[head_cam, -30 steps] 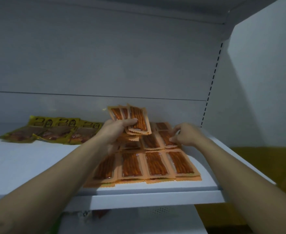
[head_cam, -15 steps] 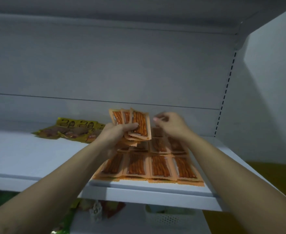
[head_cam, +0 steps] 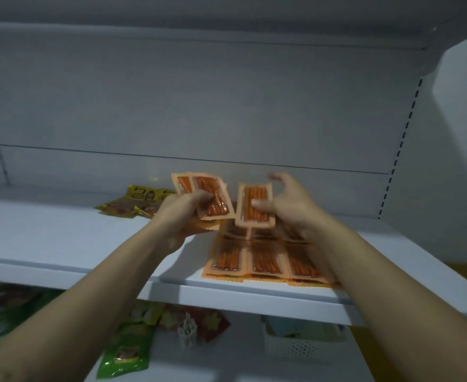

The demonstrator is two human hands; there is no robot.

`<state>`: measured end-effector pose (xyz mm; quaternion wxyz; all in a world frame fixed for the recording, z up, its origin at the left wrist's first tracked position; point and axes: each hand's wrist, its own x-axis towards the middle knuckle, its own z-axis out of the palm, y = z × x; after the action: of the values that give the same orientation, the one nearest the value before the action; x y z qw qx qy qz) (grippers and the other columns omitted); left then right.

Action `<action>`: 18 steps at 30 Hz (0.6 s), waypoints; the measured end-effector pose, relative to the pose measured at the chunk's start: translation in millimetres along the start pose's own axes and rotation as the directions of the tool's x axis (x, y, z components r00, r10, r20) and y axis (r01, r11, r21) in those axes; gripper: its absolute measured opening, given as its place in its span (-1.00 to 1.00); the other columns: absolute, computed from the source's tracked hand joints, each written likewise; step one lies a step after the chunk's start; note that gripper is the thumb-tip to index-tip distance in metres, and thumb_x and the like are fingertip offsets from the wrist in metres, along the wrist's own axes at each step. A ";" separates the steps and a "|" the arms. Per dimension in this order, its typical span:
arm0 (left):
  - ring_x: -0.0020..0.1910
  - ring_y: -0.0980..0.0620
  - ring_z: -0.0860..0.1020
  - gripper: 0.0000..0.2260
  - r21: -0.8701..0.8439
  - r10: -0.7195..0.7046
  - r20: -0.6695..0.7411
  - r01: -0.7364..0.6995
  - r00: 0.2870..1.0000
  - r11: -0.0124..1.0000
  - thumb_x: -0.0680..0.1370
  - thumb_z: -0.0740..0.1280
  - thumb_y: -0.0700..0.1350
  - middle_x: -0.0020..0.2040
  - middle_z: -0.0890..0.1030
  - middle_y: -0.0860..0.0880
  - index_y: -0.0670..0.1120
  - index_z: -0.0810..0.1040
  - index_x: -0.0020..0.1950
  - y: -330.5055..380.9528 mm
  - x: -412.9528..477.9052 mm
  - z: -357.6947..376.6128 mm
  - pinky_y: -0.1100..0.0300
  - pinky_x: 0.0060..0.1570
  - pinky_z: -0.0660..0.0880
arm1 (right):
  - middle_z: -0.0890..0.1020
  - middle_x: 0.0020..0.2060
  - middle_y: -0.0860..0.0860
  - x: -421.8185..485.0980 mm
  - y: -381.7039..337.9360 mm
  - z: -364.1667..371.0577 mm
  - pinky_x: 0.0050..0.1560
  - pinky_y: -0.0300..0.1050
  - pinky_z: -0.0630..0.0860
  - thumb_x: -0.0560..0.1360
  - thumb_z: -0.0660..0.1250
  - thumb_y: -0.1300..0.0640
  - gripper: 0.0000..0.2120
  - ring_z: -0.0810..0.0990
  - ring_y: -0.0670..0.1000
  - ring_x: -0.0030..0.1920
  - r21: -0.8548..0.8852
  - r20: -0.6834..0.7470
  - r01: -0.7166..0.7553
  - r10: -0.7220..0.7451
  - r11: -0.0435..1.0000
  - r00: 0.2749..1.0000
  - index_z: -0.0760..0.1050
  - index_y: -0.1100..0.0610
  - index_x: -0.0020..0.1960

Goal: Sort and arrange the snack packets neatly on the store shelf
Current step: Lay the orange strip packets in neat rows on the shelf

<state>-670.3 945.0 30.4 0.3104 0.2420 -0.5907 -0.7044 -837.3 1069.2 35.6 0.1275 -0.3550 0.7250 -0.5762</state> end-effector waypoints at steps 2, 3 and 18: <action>-0.31 -0.02 0.68 -0.88 0.017 0.028 -0.055 -0.027 0.998 0.999 0.55 0.37 -0.23 -0.13 0.71 -0.17 -0.20 0.60 0.08 -0.1 3.1 -20.5 0.16 -0.44 0.57 | 0.68 -0.13 0.02 -15.5 4.1 14.6 -0.20 -0.16 0.57 0.36 0.58 0.17 -0.44 0.68 -0.01 -0.20 -0.152 0.098 0.034 -0.019 0.988 0.995 0.49 -0.04 0.29; -0.32 -0.01 0.68 -0.87 0.010 0.029 -0.078 -0.029 0.997 1.000 0.55 0.38 -0.23 -0.12 0.71 -0.17 -0.19 0.59 0.08 -0.9 4.8 -29.3 0.17 -0.45 0.56 | 0.67 -0.13 -0.02 -20.0 4.9 24.1 -0.20 -0.18 0.55 0.35 0.59 0.11 -0.56 0.68 -0.04 -0.17 -0.250 0.111 0.044 -0.017 0.967 0.994 0.56 -0.05 0.19; -0.24 -0.03 0.70 -0.85 0.019 0.011 0.189 -0.015 0.982 1.000 0.51 0.45 -0.19 -0.11 0.73 -0.15 -0.18 0.62 0.05 -18.5 6.4 -53.7 0.21 -0.36 0.58 | 0.60 0.01 -0.12 -46.2 -8.3 59.5 -0.22 -0.25 0.39 0.49 0.45 -0.05 -0.82 0.54 -0.15 -0.08 -0.617 -0.028 -0.056 0.050 0.785 0.998 0.63 -0.04 0.06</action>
<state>-639.5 905.7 2.4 0.2552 0.1735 -0.6261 -0.7160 -765.8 1054.7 14.9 0.0170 -0.3537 0.8839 -0.3056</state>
